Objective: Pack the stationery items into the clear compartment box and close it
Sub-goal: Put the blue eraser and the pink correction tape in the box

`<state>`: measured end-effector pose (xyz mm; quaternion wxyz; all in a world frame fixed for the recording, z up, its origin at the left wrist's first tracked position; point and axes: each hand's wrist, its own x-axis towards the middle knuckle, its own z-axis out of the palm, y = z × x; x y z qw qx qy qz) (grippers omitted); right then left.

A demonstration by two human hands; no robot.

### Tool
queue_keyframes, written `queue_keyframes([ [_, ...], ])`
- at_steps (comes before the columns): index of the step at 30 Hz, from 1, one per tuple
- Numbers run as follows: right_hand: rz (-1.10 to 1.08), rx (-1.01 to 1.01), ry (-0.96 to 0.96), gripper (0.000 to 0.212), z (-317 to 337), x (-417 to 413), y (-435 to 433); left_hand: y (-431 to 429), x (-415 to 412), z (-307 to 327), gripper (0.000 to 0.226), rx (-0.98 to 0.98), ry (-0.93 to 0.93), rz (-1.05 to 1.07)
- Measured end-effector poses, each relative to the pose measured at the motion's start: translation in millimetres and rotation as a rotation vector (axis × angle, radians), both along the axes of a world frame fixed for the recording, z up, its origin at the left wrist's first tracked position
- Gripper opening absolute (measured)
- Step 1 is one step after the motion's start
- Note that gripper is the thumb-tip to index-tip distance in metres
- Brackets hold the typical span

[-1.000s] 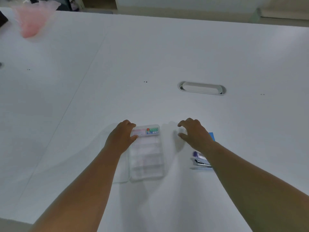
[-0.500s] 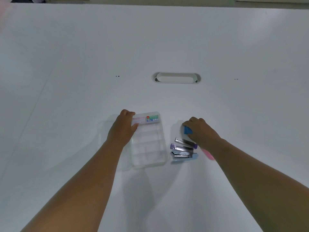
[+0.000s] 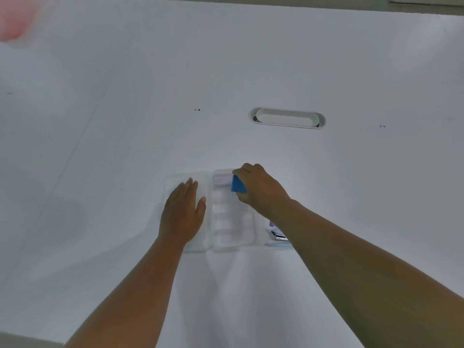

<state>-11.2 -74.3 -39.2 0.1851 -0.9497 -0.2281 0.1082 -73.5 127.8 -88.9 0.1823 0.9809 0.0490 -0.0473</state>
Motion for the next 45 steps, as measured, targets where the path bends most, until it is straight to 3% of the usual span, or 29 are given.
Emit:
queue_keyframes([
  [11,0.027,0.011,0.123,0.044,-12.8,6.9,7.7,-9.8,-10.7,-20.1,0.070,-0.024,-0.007,0.028],
  [19,-0.020,0.044,0.065,0.039,-16.5,-4.9,-3.3,-24.7,-6.5,-22.4,0.071,0.030,-0.016,0.023],
  [27,-0.163,0.101,0.052,0.012,-22.8,-1.9,-20.0,-32.5,-1.3,-24.8,0.067,0.043,-0.047,-0.012],
  [33,-0.154,0.099,-0.024,0.020,-19.5,-9.0,-30.2,-34.7,2.6,-29.5,0.062,0.067,-0.048,-0.008],
  [36,-0.262,0.116,-0.125,0.019,-15.0,-23.7,-55.5,-39.3,6.7,-31.3,0.055,0.077,-0.051,-0.016],
  [41,-0.538,0.072,-0.018,0.022,-25.8,-70.7,-120.2,-43.0,10.7,-33.9,0.053,0.079,-0.071,-0.028],
  [45,-0.526,-0.095,0.039,0.036,-38.2,-105.1,-149.3,-43.5,10.6,-32.8,0.052,0.067,-0.079,-0.025],
])
